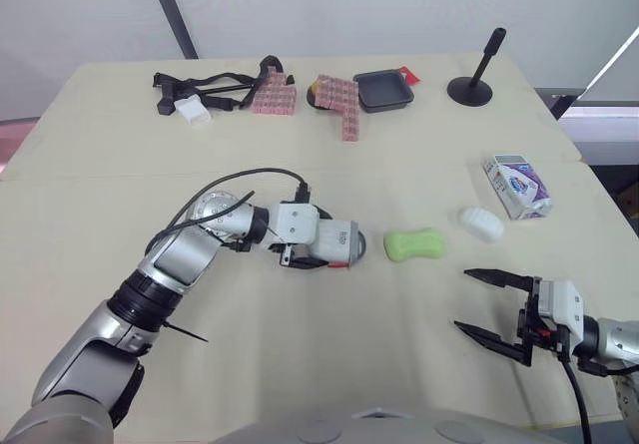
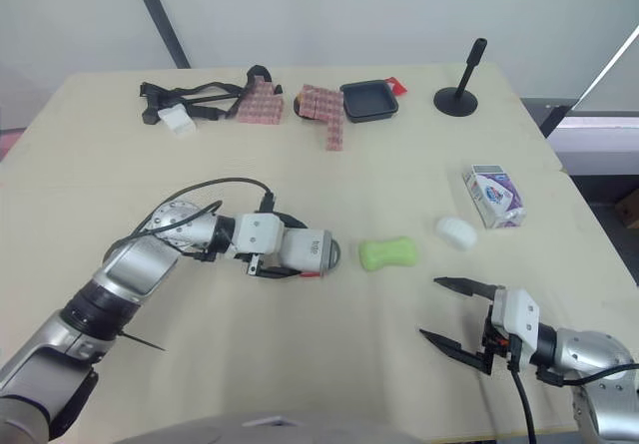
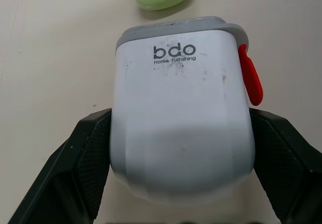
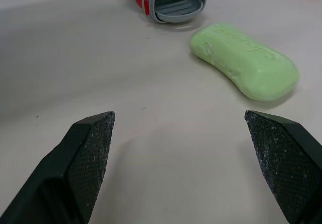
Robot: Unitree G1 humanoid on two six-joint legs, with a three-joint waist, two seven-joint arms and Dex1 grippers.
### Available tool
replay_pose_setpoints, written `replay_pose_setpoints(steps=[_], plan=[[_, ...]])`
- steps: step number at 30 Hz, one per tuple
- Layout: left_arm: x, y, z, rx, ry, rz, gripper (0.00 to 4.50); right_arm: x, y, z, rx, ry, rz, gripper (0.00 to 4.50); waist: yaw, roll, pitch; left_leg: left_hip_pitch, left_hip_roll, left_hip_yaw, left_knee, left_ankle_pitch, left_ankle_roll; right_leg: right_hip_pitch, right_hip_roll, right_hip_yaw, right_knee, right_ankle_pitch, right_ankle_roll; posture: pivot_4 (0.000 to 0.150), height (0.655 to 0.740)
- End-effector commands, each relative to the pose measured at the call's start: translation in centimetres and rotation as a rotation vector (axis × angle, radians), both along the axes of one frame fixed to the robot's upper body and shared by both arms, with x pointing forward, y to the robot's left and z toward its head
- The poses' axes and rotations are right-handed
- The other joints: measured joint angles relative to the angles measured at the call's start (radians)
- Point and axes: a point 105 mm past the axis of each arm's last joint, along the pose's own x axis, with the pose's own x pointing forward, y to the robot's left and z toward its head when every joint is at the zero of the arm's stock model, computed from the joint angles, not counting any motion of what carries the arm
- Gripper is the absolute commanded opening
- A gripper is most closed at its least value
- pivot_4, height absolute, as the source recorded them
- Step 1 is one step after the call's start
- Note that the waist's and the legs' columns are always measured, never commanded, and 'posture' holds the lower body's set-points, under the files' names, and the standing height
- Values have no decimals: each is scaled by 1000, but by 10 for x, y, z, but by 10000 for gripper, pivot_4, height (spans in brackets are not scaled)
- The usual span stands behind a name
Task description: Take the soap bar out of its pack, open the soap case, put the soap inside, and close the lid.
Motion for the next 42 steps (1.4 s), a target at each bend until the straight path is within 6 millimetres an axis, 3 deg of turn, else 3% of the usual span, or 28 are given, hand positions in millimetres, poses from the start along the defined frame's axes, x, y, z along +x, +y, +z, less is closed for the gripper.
replay_pose_setpoints(steps=[1,5,12,42], plan=[[-5,-6,11,13,-45,-25,34667,2,-1,6,15,-42,-13,44400,1,0,0,0,0,0,0,0,0,0,0,0,0,0,0,1500,7400],[-6,-7,10,41,-43,-26,34667,16,0,18,115,-68,-102,44400,0,0,0,0,0,0,0,0,0,0,0,0,0,0,0,1500,7400],[-3,-6,9,89,-48,1,34667,22,0,20,161,-51,-146,44400,4,0,0,0,0,0,0,0,0,0,0,-1,0,0,0,1500,7400],[-6,-12,27,230,-65,11,34667,15,2,12,98,-32,-84,44400,4,0,0,0,0,0,0,0,0,1,0,-1,0,0,0,1500,7400]])
